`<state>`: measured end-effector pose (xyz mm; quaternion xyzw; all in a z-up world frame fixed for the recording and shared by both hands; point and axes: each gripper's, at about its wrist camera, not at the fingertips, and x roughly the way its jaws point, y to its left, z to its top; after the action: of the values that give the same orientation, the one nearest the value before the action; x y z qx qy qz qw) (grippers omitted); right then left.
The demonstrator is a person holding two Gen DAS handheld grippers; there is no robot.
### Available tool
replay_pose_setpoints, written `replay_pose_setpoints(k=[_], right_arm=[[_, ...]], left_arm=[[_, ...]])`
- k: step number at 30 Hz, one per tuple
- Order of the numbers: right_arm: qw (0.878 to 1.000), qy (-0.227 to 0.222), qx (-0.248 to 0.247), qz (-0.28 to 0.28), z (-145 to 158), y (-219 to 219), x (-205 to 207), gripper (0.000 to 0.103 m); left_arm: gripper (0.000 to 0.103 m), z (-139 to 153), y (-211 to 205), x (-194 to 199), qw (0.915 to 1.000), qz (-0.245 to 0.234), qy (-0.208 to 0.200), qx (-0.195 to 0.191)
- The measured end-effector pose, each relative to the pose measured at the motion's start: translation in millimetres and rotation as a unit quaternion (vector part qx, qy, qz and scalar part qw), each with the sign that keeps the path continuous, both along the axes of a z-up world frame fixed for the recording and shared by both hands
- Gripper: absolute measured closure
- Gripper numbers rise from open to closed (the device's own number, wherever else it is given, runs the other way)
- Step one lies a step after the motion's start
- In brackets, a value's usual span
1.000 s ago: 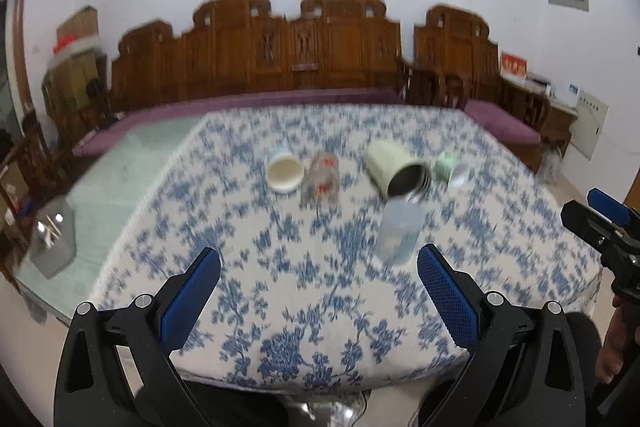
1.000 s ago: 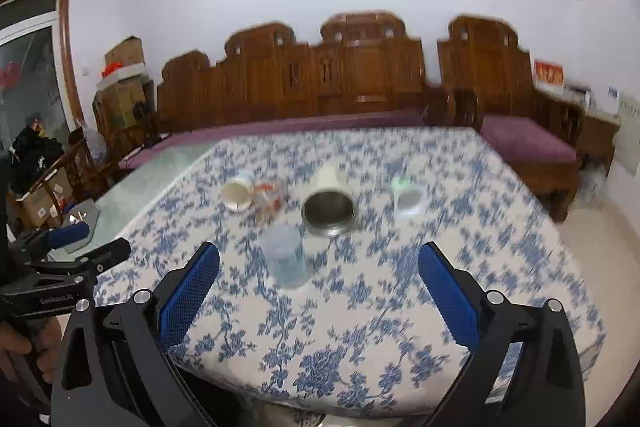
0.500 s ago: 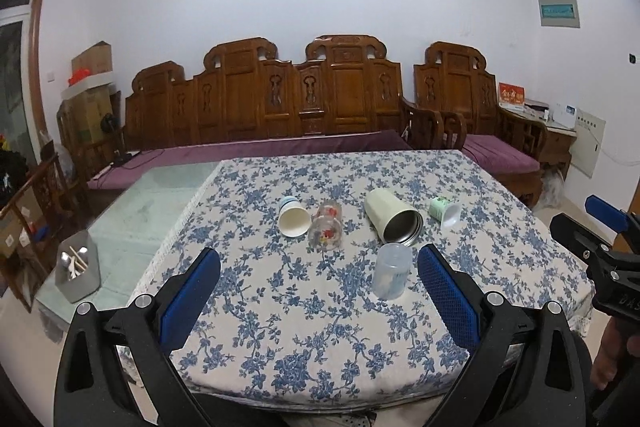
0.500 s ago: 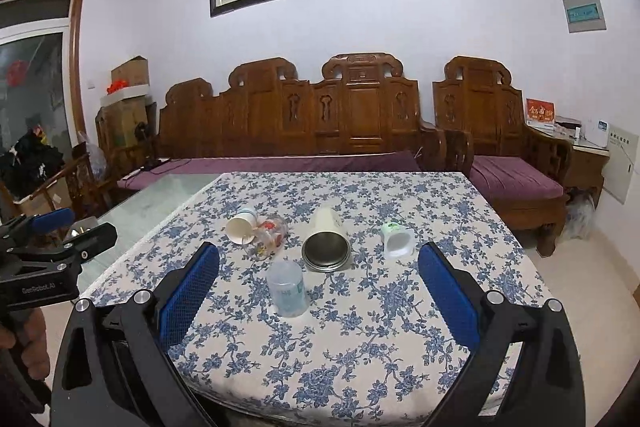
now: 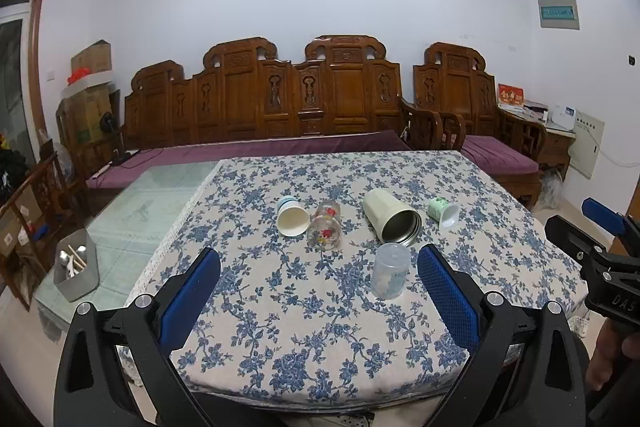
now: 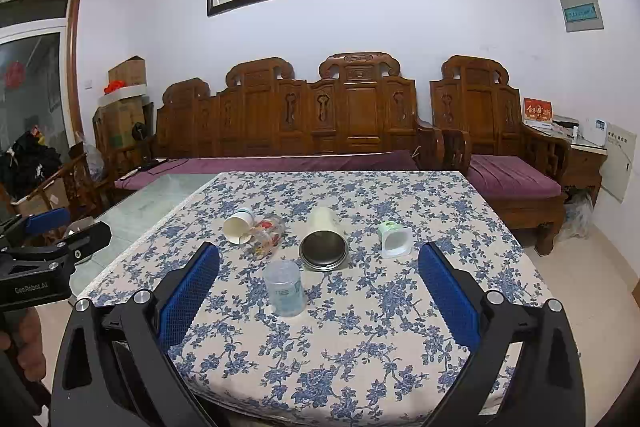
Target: Flip cup upside down
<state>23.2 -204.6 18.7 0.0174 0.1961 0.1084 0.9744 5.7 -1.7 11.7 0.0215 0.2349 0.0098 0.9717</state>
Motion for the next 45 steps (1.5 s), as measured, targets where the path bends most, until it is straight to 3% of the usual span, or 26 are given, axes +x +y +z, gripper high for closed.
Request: replay_pose_setpoints(k=[45], right_arm=[[1.000,-0.005,-0.001,-0.002,-0.5,3.0,-0.5,0.003]], left_arm=[[0.008,1.6,-1.2,-2.7,1.0000,0.000,-0.007,-0.002]])
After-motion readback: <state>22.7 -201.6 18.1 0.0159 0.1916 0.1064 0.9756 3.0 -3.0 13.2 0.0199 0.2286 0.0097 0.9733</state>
